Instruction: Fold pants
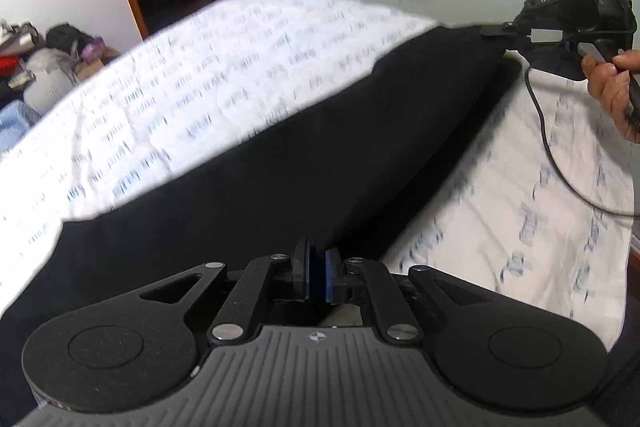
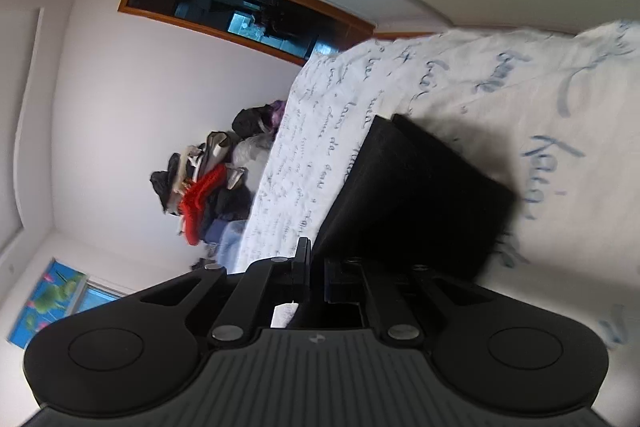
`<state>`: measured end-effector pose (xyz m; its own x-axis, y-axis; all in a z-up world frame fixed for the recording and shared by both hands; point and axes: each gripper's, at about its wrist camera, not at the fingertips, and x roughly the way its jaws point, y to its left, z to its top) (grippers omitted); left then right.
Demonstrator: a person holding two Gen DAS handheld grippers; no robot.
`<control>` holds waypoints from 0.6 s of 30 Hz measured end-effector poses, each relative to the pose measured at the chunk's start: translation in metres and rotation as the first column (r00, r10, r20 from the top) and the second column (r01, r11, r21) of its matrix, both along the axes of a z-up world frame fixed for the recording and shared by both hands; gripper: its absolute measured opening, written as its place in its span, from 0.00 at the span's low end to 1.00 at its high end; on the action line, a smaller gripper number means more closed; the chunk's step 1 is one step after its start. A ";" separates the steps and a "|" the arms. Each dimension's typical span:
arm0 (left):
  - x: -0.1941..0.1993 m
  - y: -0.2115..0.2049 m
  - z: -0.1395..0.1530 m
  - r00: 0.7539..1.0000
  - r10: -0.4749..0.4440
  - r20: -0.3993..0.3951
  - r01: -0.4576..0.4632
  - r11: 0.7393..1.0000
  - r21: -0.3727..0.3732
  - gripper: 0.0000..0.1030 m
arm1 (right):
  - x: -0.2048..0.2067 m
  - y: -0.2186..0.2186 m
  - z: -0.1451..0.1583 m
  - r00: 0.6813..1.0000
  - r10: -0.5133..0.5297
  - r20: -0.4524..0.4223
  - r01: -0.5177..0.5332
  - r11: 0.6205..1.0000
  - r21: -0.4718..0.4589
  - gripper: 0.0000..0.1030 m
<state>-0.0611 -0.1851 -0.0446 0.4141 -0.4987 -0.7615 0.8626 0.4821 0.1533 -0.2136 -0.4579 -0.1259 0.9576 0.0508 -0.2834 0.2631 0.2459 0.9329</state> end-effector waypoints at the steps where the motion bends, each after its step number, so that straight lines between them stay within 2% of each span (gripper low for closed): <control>1: 0.003 -0.004 -0.005 1.000 0.005 -0.025 -0.004 1.000 0.022 0.13 | -0.001 -0.003 -0.011 0.999 -0.003 -0.034 0.003 1.000 0.010 0.05; 3: 0.004 -0.008 -0.016 0.998 0.010 -0.063 -0.006 0.998 0.059 0.13 | -0.002 -0.011 -0.043 0.995 -0.002 -0.099 0.013 0.994 0.105 0.02; 4: 0.000 -0.006 -0.014 0.999 0.002 -0.054 0.001 0.998 0.056 0.16 | -0.004 -0.012 -0.051 0.998 -0.005 -0.059 0.013 0.991 0.135 0.02; 7: -0.007 0.001 0.001 0.997 -0.039 -0.067 0.040 0.999 0.010 0.23 | -0.011 -0.017 -0.040 0.997 -0.033 -0.074 0.041 0.992 0.117 0.07; 9: -0.010 0.010 0.007 0.997 -0.041 -0.062 0.040 0.999 -0.020 0.24 | -0.020 -0.026 -0.035 0.993 -0.077 -0.084 0.085 0.992 0.093 0.09; 11: -0.014 0.021 0.014 0.998 -0.032 -0.050 0.029 0.998 -0.050 0.24 | -0.032 -0.036 -0.030 0.988 -0.139 -0.065 0.146 0.984 0.106 0.12; 12: -0.016 0.027 0.018 0.999 -0.022 -0.042 0.019 0.997 -0.074 0.25 | -0.036 -0.039 -0.024 0.984 -0.169 -0.053 0.173 0.981 0.091 0.12; 14: -0.019 0.035 0.024 1.000 0.008 -0.023 -0.011 0.993 -0.121 0.27 | -0.033 -0.041 -0.003 0.981 -0.192 -0.035 0.192 0.981 -0.004 0.12; 16: -0.018 0.040 0.025 0.998 0.057 0.020 -0.053 0.984 -0.170 0.41 | -0.013 -0.032 0.018 0.994 -0.112 -0.008 0.111 0.991 -0.077 0.12; 18: -0.015 0.044 0.024 0.992 0.122 0.040 -0.112 0.975 -0.194 0.50 | 0.025 -0.017 0.044 0.999 -0.005 -0.037 -0.002 0.983 -0.185 0.12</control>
<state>-0.0757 -0.1416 -0.0206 0.5138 -0.5786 -0.6335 0.7921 0.6036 0.0911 -0.1888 -0.4747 -0.0823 0.9465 -0.0070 -0.3227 0.2966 0.4134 0.8609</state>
